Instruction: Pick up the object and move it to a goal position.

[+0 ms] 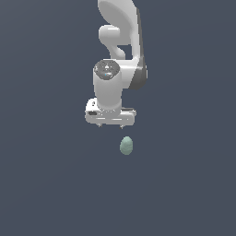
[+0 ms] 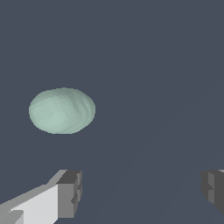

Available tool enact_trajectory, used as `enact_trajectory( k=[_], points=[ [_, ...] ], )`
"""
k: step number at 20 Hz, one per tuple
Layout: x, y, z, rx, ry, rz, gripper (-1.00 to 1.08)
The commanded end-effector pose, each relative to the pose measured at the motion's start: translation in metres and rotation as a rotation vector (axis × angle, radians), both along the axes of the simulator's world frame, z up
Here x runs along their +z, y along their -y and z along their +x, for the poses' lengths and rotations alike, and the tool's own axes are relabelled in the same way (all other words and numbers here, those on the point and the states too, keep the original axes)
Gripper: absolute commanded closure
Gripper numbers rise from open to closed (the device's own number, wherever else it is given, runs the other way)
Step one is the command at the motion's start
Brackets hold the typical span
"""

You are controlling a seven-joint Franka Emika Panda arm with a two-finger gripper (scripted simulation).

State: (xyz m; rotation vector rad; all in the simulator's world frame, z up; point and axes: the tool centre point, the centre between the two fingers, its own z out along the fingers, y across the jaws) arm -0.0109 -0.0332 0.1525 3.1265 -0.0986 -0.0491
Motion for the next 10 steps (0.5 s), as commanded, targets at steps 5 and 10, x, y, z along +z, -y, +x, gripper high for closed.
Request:
enact_trajectory(
  k=[5,10],
  points=[
    [0.000,-0.007,0.002,0.016,0.003,0.006,-0.92],
    [0.002,-0.024,0.005,0.054,0.009,0.023,-0.92]
  ],
)
